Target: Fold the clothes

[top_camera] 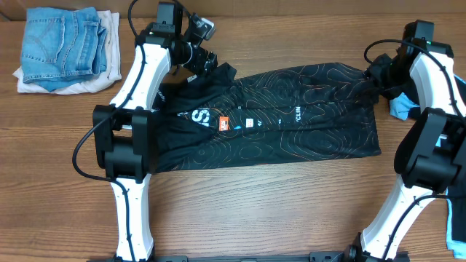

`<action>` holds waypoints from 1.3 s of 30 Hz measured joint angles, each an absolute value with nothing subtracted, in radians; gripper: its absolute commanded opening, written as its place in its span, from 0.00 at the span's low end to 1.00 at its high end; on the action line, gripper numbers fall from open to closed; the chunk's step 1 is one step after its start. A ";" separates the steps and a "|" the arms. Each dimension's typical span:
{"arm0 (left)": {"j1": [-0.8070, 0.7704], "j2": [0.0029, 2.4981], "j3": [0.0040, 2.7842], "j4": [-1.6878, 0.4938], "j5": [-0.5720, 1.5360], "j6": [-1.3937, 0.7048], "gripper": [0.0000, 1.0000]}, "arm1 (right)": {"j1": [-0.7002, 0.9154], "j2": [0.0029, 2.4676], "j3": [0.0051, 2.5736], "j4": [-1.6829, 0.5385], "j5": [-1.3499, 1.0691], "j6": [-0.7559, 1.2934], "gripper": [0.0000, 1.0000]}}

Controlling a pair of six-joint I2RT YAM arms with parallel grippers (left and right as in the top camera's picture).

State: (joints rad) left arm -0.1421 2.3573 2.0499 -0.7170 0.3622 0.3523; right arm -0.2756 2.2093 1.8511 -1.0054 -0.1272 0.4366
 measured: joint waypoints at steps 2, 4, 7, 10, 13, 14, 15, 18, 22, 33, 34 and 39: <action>-0.141 2.361 2.050 -0.686 0.363 0.356 0.89 | -0.275 2.209 1.851 -1.005 -0.127 0.432 0.61; -0.139 2.372 2.051 -0.649 0.368 0.367 0.89 | -0.275 2.209 1.851 -1.003 -0.127 0.428 0.60; -0.138 2.397 2.051 -0.620 0.371 0.378 0.88 | -0.275 2.209 1.851 -1.004 -0.127 0.424 0.60; -0.139 2.441 2.051 -0.594 0.371 0.395 0.88 | -0.275 2.209 1.851 -1.003 -0.127 0.421 0.60; -0.144 2.469 2.051 -0.579 0.371 0.398 0.81 | -0.275 2.209 1.851 -1.004 -0.127 0.421 0.59; -0.145 2.474 2.051 -0.575 0.371 0.401 0.79 | -0.275 2.209 1.851 -1.004 -0.127 0.421 0.59; -0.145 2.477 2.051 -0.574 0.371 0.402 0.77 | -0.275 2.209 1.851 -1.005 -0.127 0.420 0.59; -0.149 2.477 2.051 -0.569 0.371 0.404 0.73 | -0.275 2.209 1.851 -1.005 -0.127 0.418 0.59; -0.151 2.477 2.051 -0.572 0.372 0.403 0.74 | -0.275 2.209 1.851 -1.006 -0.127 0.418 0.58; -0.151 2.500 2.051 -0.599 0.375 0.403 0.64 | -0.275 2.209 1.851 -1.006 -0.127 0.418 0.56; -0.151 2.503 2.051 -0.601 0.375 0.403 0.63 | -0.275 2.209 1.851 -1.006 -0.126 0.418 0.56; -0.151 2.505 2.051 -0.606 0.375 0.403 0.59 | -0.275 2.209 1.851 -1.006 -0.127 0.418 0.56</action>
State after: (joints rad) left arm -0.1513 2.5053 2.0506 -0.6056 0.3748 0.4030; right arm -0.2749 2.2093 1.8511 -1.0061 -0.1268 0.4179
